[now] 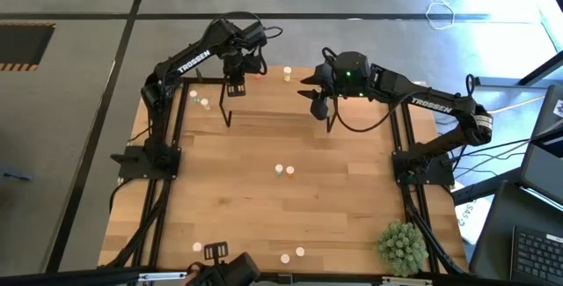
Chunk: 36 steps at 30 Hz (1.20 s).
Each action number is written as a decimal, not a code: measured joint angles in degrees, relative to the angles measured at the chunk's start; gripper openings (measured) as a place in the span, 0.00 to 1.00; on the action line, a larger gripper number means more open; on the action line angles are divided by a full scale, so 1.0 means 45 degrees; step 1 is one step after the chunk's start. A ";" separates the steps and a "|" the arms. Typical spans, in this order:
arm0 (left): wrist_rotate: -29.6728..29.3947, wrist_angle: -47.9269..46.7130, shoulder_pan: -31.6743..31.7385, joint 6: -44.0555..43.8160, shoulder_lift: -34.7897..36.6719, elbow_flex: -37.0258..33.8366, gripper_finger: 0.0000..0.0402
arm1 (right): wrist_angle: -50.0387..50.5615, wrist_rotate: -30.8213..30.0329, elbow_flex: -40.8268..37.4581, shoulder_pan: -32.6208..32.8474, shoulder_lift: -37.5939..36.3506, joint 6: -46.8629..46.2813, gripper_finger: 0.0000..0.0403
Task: Pick and place medicine bottles onto shelf by color
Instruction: Put the bottom orange pill bottle on the shelf aligned with the other orange pill bottle
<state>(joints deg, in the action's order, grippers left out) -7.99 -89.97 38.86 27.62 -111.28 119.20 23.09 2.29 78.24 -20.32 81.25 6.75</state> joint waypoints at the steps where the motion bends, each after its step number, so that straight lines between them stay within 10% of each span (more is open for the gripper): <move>1: -0.0004 0.0000 0.0001 0.0003 0.0000 0.0000 0.22 | -0.0004 0.0135 0.0000 -0.0033 0.0000 0.0159 0.41; 7: -0.0005 0.0048 0.0003 0.0003 0.0000 0.0000 0.22 | 0.0143 0.2153 0.0000 -0.0499 0.0000 0.0566 0.41; 36: -0.0033 0.0163 0.0058 0.0129 -0.0194 -0.0005 0.22 | 0.0113 0.2179 0.0000 -0.0806 0.0000 0.0568 0.41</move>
<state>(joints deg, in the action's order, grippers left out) -8.14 -89.24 39.12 28.20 -112.16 119.17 23.59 12.10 78.24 -23.94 81.25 9.31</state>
